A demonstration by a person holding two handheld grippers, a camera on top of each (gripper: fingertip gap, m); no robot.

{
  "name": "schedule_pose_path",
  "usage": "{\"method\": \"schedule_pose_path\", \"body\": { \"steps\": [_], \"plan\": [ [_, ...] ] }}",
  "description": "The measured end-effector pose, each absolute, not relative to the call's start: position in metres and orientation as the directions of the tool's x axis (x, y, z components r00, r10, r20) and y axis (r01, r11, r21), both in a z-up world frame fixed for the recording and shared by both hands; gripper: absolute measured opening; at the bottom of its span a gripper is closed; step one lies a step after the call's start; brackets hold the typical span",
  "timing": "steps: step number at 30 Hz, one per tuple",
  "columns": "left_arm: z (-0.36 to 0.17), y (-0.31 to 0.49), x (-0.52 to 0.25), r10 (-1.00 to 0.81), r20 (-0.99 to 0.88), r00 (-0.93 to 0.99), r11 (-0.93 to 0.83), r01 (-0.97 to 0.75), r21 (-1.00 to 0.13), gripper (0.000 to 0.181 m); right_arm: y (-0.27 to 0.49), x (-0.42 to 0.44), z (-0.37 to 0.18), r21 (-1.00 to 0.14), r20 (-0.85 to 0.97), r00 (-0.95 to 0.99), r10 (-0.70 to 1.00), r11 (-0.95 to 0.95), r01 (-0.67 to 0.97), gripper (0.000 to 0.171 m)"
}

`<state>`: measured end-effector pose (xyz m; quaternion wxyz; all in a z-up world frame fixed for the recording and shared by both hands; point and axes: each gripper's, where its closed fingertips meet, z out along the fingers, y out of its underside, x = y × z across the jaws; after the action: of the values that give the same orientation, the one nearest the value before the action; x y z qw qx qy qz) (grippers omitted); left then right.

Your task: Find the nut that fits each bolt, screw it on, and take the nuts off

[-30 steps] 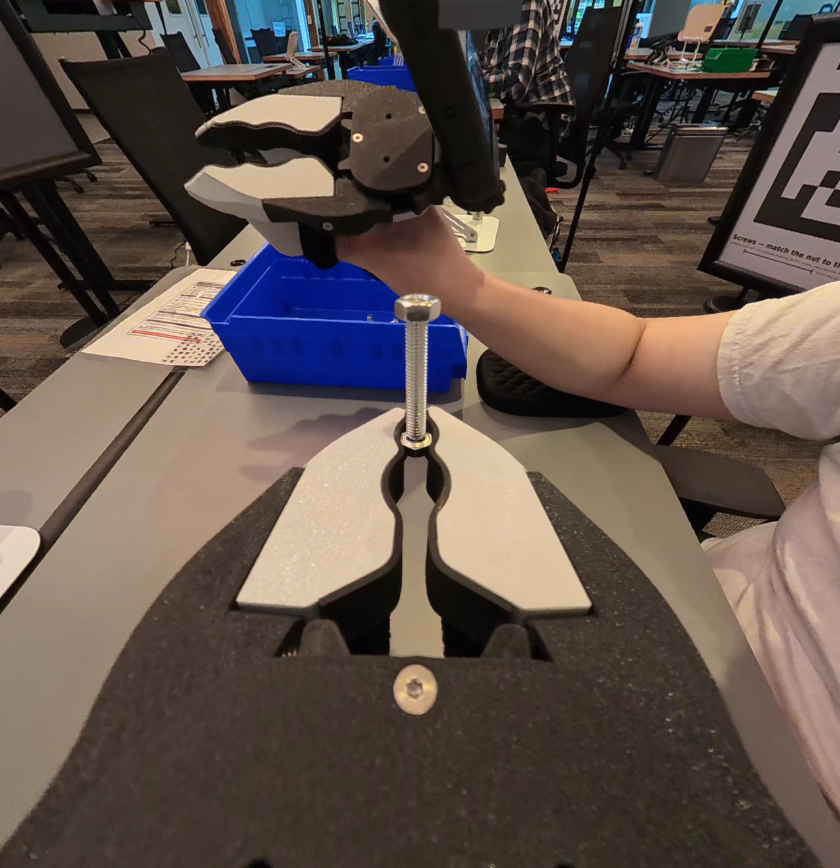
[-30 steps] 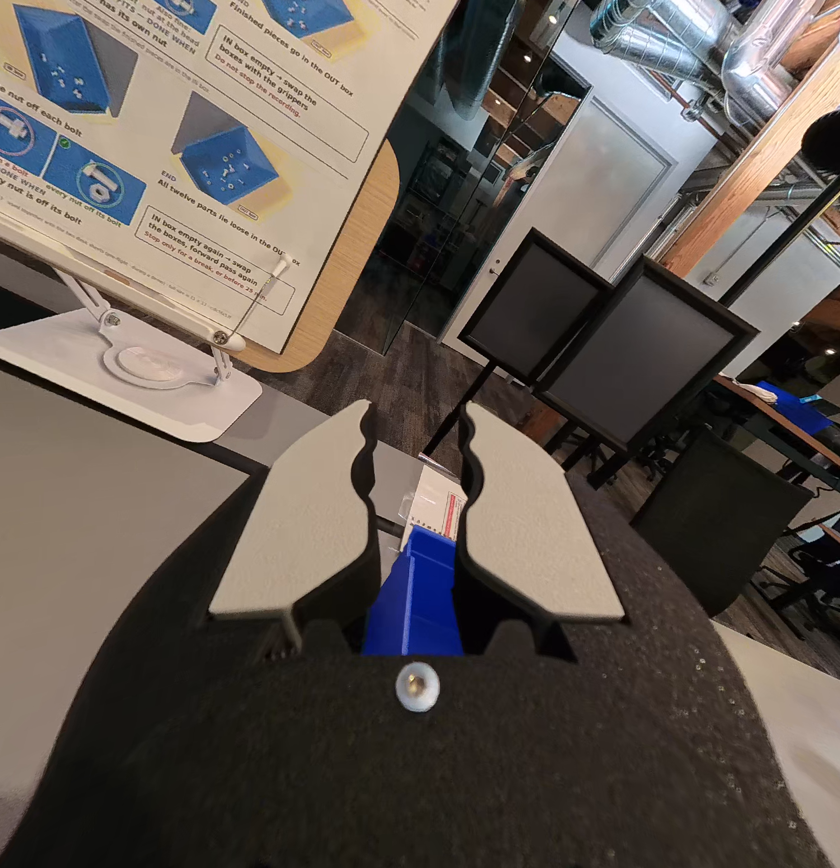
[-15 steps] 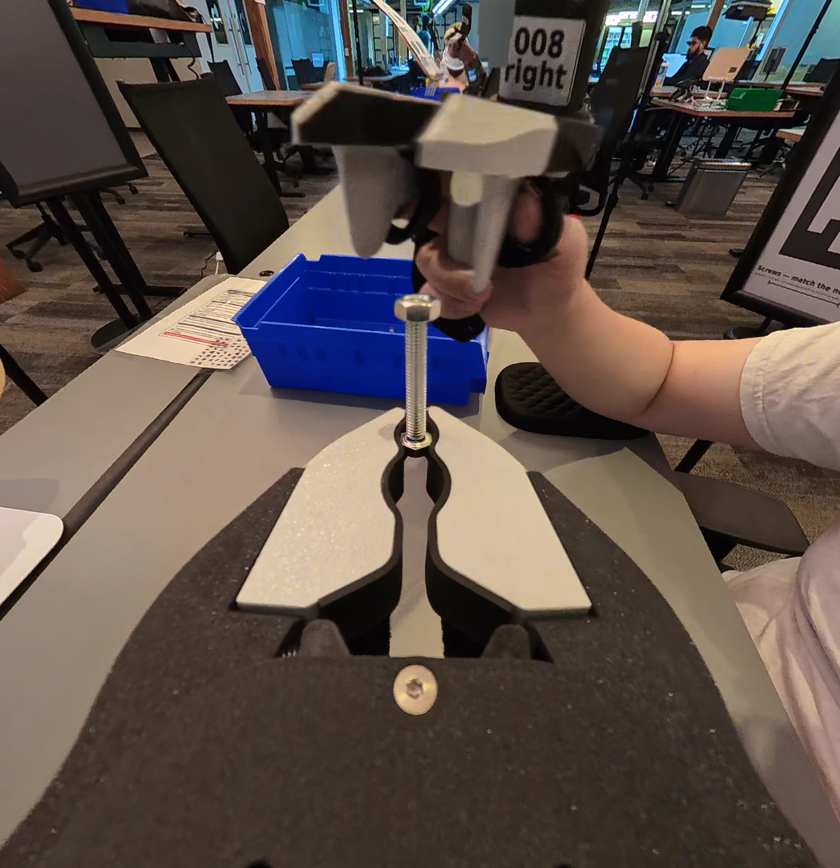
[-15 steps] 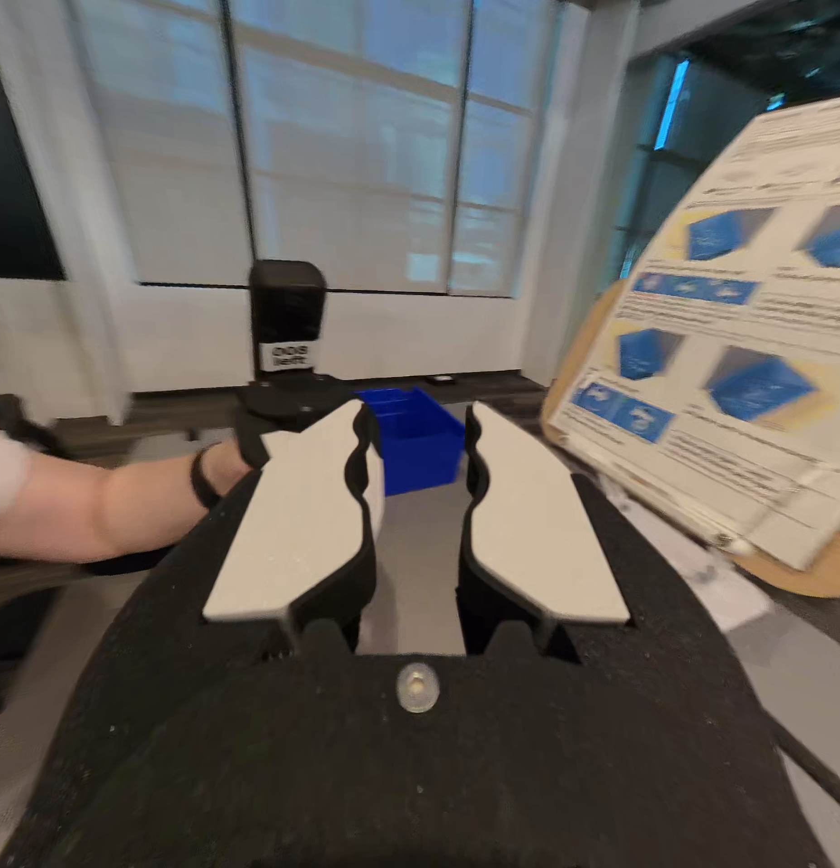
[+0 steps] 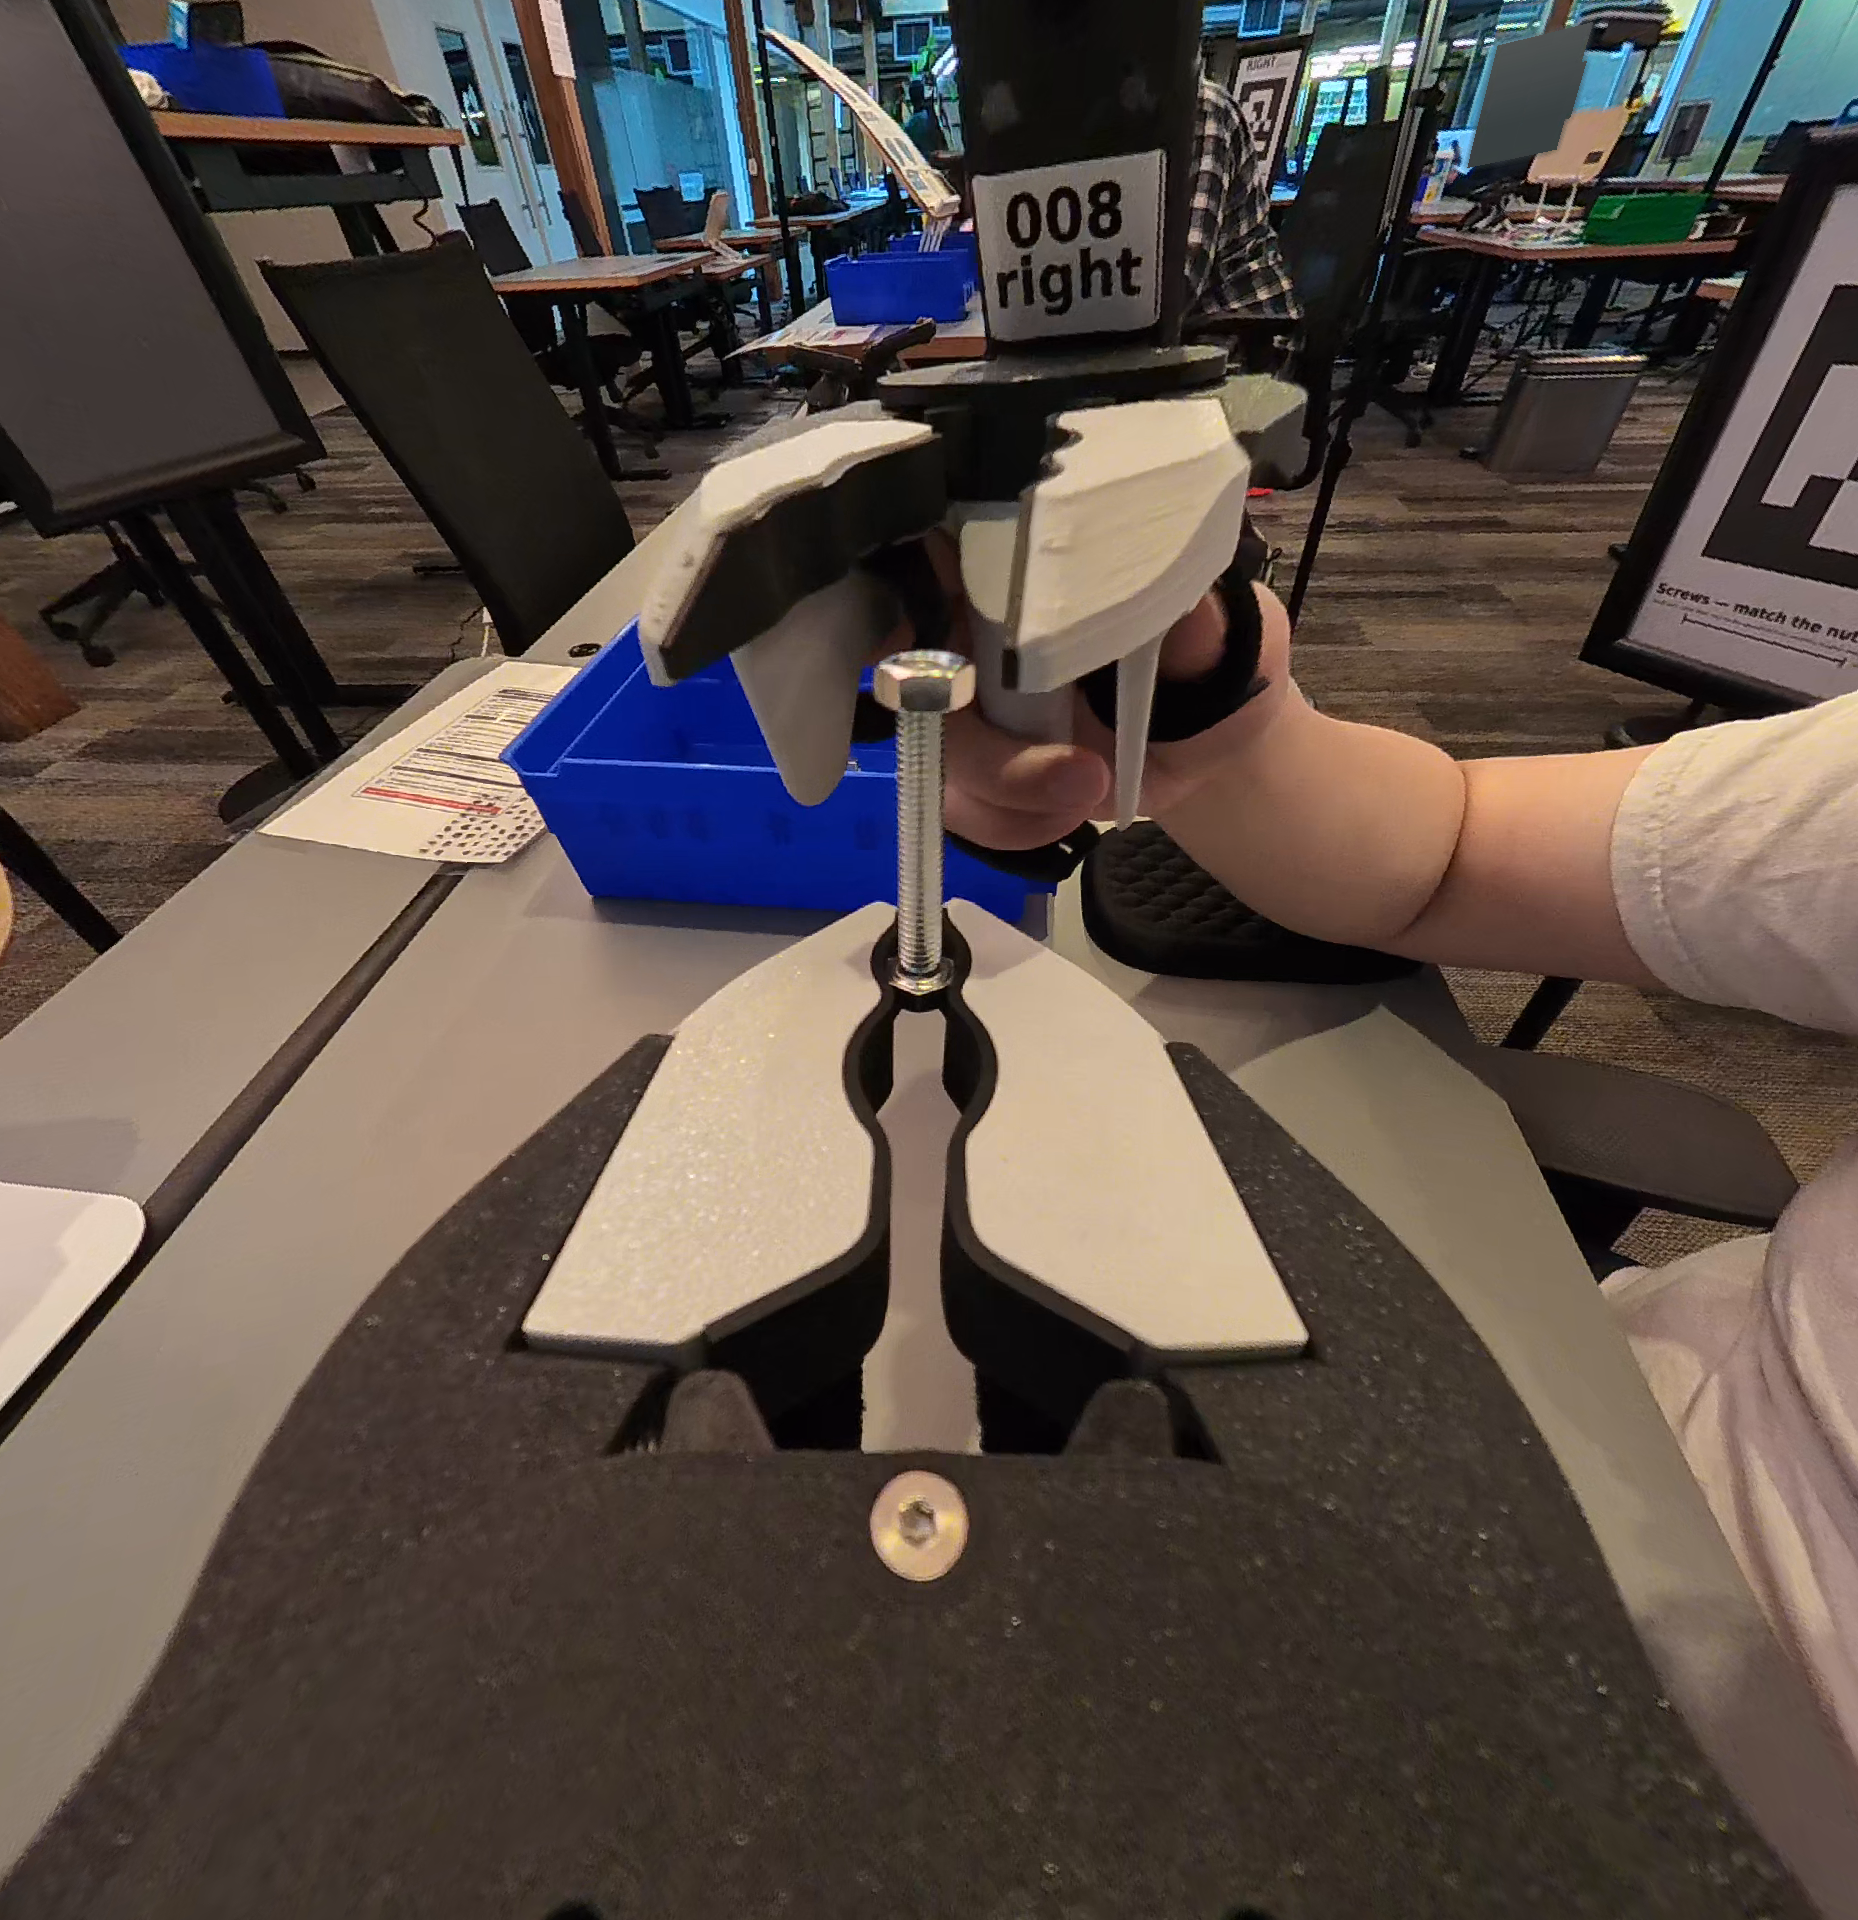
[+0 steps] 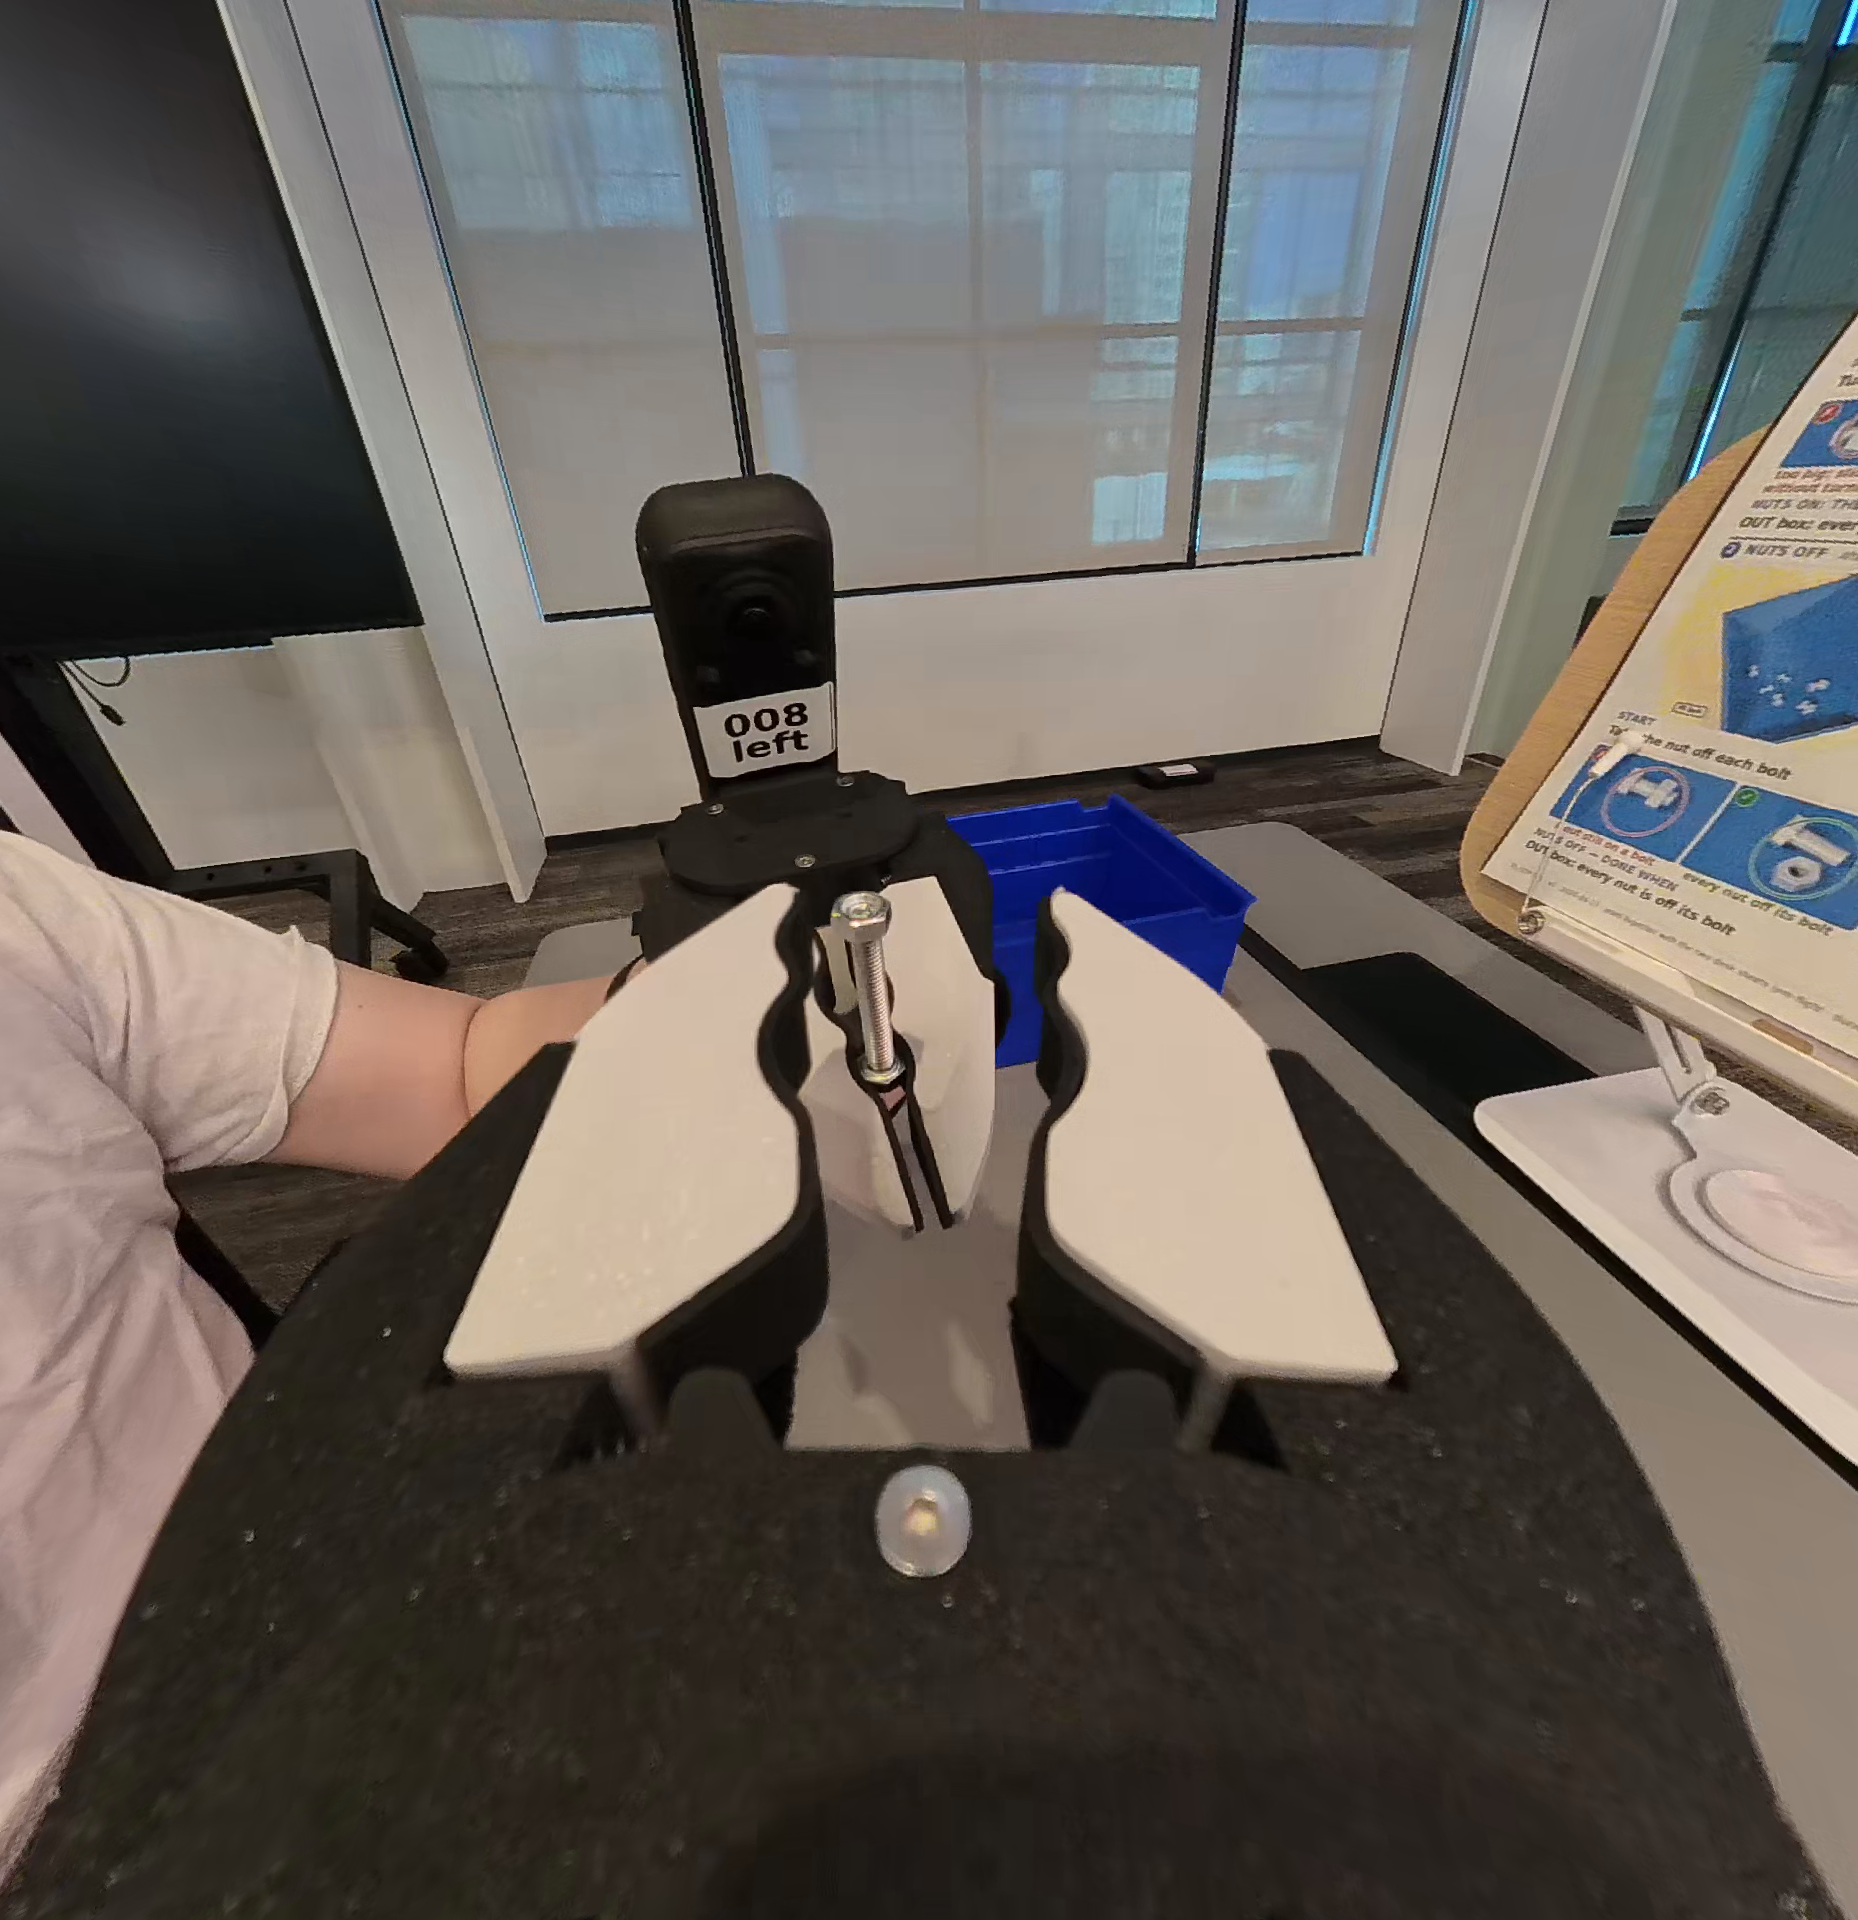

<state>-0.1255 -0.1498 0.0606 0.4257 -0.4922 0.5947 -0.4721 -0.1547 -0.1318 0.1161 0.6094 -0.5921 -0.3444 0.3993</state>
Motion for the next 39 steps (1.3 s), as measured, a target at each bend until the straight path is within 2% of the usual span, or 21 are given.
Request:
{"method": "schedule_pose_path", "body": {
  "steps": [26,31,35,39],
  "plan": [
    [0.067,-0.154,-0.129,-0.984,-0.041,-0.174,0.07,-0.165,-0.984,0.003,-0.137,-0.15,0.119,-0.998,-0.021,0.405,0.914,0.007,-0.067,0.036],
    [0.065,-0.155,-0.129,-0.983,-0.038,-0.182,0.07,-0.175,-0.982,0.003,-0.148,-0.155,0.124,-0.996,-0.005,0.349,0.937,0.027,-0.088,0.026],
    [0.063,-0.158,-0.128,-0.981,-0.042,-0.189,0.077,-0.182,-0.98,0.003,-0.149,-0.161,0.118,-0.998,0.029,0.357,0.934,0.045,-0.037,0.022],
    [0.064,-0.159,-0.128,-0.98,-0.041,-0.194,0.076,-0.181,-0.98,0.003,-0.151,-0.161,0.117,-0.998,0.034,0.346,0.938,0.049,-0.037,0.01]
  ]
}}
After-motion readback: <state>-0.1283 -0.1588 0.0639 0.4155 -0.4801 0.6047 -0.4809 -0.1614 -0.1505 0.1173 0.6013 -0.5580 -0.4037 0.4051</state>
